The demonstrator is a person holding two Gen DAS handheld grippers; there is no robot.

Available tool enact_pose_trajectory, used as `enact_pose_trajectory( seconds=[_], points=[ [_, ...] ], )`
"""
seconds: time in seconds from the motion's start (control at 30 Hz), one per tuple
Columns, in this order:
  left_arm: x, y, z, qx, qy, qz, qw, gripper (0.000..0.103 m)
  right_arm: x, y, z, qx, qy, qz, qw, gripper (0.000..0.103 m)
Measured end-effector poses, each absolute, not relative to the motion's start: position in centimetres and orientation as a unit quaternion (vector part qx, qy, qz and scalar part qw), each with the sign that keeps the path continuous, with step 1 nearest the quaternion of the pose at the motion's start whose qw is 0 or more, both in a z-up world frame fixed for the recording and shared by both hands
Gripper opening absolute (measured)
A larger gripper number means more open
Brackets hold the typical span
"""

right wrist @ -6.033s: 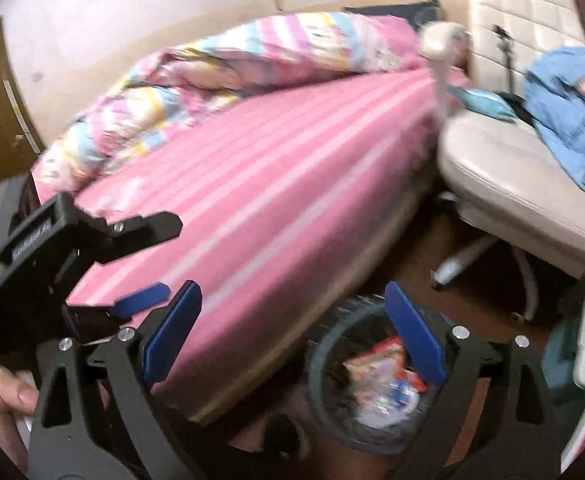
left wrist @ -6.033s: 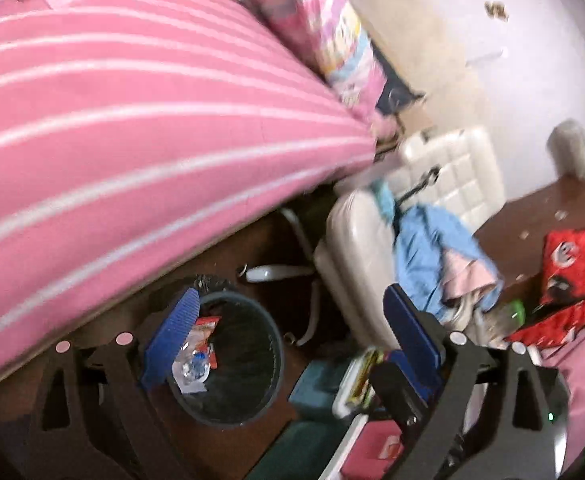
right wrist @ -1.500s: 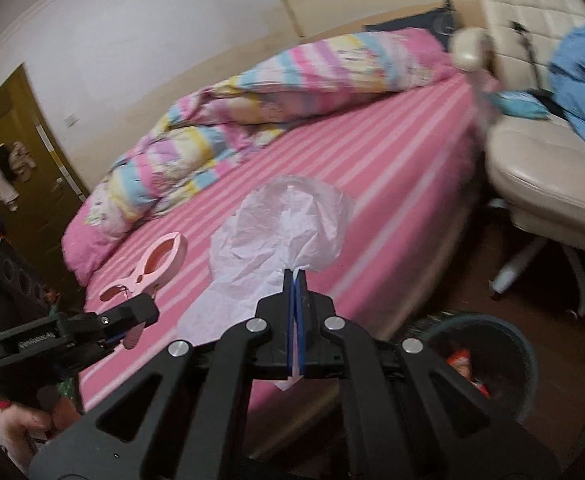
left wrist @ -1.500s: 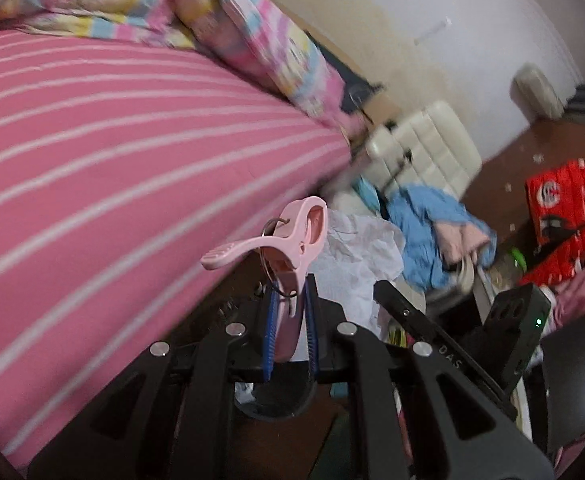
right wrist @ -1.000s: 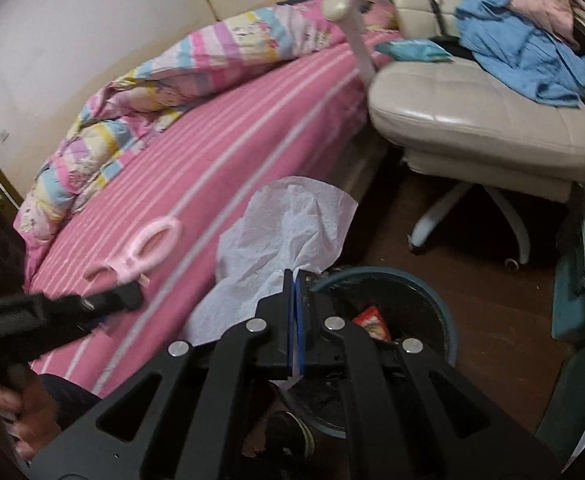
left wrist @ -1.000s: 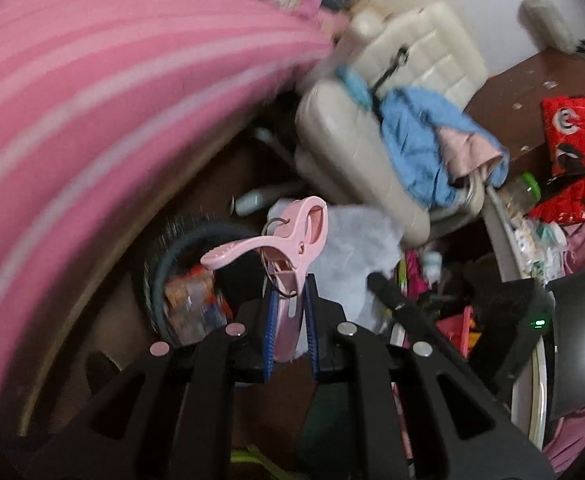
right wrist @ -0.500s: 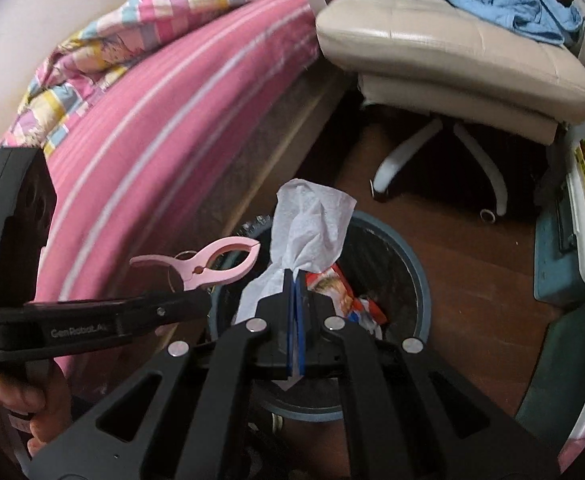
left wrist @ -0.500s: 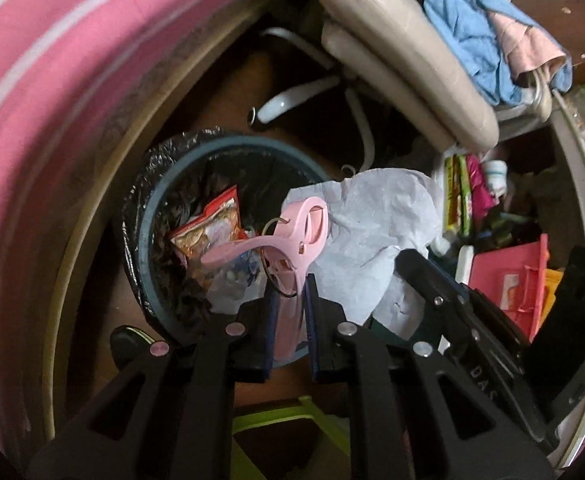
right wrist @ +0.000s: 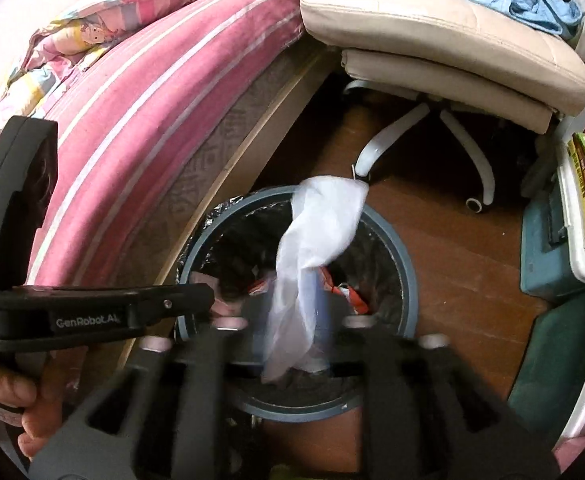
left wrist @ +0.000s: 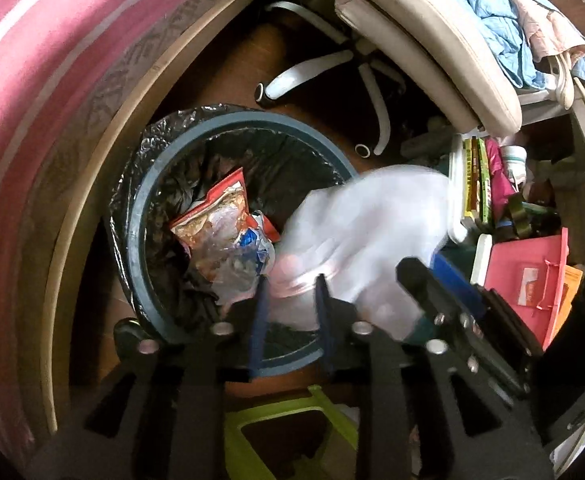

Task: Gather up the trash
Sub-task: 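Open both tools to drop the clothespin and tissue into the bin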

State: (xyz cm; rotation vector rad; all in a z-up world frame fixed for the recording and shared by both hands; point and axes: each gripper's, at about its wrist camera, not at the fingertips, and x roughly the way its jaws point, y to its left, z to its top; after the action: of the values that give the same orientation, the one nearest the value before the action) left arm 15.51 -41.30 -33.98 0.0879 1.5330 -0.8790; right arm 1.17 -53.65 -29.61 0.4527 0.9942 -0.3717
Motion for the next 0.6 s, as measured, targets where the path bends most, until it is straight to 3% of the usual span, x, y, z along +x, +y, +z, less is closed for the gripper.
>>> enact_pose_trajectory(
  seconds=[0.27, 0.4, 0.6],
  points=[
    [16.3, -40.3, -32.4, 0.003, 0.652, -0.374, 0.659, 0.057, 1.0, -53.1, -28.8, 0.206, 0.465, -0.183, 0.841, 0.053],
    [16.8, -38.5, -30.1, -0.024, 0.627, -0.352, 0.694, 0.076, 0.7, -52.1, -27.1, 0.212, 0.443, -0.172, 0.854, 0.069],
    [16.8, -33.8, -24.4, -0.096, 0.564, -0.325, 0.753, 0.088, 0.5, -48.9, -21.3, 0.197, 0.382, -0.130, 0.894, 0.082]
  ],
)
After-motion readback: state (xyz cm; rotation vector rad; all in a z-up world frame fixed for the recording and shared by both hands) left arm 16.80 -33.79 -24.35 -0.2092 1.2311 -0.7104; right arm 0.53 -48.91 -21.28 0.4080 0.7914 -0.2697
